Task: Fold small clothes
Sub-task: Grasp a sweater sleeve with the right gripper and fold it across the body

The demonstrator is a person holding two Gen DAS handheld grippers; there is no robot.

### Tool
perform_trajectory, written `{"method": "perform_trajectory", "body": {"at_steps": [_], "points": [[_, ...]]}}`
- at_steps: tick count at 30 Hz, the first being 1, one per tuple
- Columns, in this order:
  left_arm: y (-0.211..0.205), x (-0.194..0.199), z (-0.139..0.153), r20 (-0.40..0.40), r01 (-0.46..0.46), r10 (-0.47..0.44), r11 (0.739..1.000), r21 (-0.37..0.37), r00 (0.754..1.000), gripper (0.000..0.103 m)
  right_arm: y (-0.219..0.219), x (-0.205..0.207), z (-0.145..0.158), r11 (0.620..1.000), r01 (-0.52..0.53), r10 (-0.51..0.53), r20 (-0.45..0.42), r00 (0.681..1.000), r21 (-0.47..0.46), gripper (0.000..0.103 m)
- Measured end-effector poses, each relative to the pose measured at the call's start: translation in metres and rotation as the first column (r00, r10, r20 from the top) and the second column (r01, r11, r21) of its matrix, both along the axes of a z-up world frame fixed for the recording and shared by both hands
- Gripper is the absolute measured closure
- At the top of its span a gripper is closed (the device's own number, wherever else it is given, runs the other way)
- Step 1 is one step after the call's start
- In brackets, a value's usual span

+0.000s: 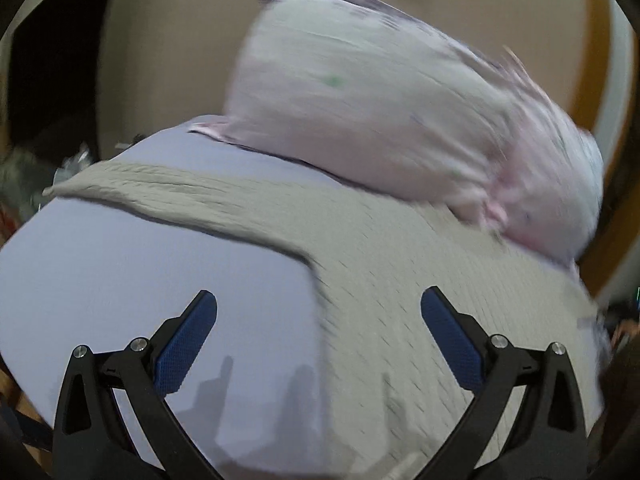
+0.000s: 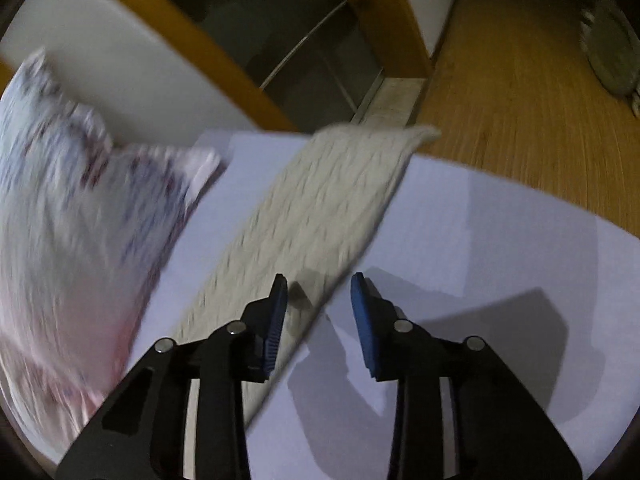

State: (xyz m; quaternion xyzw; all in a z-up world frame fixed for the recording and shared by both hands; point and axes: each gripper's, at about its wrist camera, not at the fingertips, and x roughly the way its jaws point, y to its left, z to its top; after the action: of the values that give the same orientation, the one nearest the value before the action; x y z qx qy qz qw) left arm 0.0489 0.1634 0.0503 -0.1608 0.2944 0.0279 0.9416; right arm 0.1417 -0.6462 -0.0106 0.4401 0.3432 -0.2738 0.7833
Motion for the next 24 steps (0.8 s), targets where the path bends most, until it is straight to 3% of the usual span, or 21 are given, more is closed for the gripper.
{"method": "perform_trajectory", "body": {"at_steps": [4,6,8,9,11,12,15,16,17,20,23,24], "points": [[0.041,0.006,-0.001,0.029,-0.128,0.129,0.991,-0.045,0.991,0.001,-0.032,0.02,-0.001,0.998,0.067,-0.067,0.029,0.997,0.007,0.081],[0.056,0.009,-0.004,0.016,-0.181,0.181,0.983,-0.013,0.983,0.001,-0.042,0.031,-0.004,0.996,0.079,-0.079,0.018,0.997,-0.028,0.092],[0.07,0.015,-0.004,0.0,-0.223,0.223,0.975,0.022,0.975,0.001,-0.045,0.03,0.001,0.997,0.064,-0.064,0.022,0.998,-0.047,0.093],[0.078,0.017,-0.004,-0.003,-0.238,0.238,0.971,0.03,0.971,0.001,-0.032,0.035,0.014,0.991,0.041,-0.037,0.032,0.999,-0.125,0.094],[0.093,0.022,-0.003,0.002,-0.256,0.256,0.966,0.027,0.967,0.001,0.014,0.047,0.054,0.936,-0.072,0.098,0.06,0.993,-0.344,0.094],[0.101,0.02,-0.004,0.004,-0.266,0.266,0.964,0.026,0.964,0.001,0.038,0.051,0.07,0.905,-0.119,0.162,0.072,0.984,-0.409,0.094],[0.124,0.029,-0.007,-0.022,-0.31,0.31,0.951,-0.013,0.951,0.001,0.128,0.06,0.117,0.787,-0.272,0.397,0.118,0.91,-0.554,0.094],[0.129,0.03,-0.009,-0.034,-0.322,0.321,0.946,-0.031,0.947,0.001,0.161,0.061,0.128,0.745,-0.325,0.481,0.13,0.867,-0.583,0.094],[0.138,0.031,-0.014,-0.059,-0.342,0.338,0.937,-0.072,0.939,0.001,0.209,0.061,0.14,0.679,-0.398,0.59,0.137,0.795,-0.617,0.094],[0.159,0.028,-0.027,-0.117,-0.382,0.365,0.897,-0.221,0.924,0.001,0.31,0.055,0.145,0.521,-0.544,0.778,0.104,0.619,-0.658,0.094],[0.17,0.023,-0.032,-0.15,-0.424,0.396,0.856,-0.297,0.906,0.001,0.43,0.051,0.116,0.263,-0.721,0.932,-0.025,0.363,-0.641,0.089],[0.172,0.024,-0.031,-0.159,-0.438,0.409,0.85,-0.294,0.899,0.001,0.47,0.048,0.097,0.152,-0.789,0.962,-0.094,0.257,-0.596,0.083]]}}
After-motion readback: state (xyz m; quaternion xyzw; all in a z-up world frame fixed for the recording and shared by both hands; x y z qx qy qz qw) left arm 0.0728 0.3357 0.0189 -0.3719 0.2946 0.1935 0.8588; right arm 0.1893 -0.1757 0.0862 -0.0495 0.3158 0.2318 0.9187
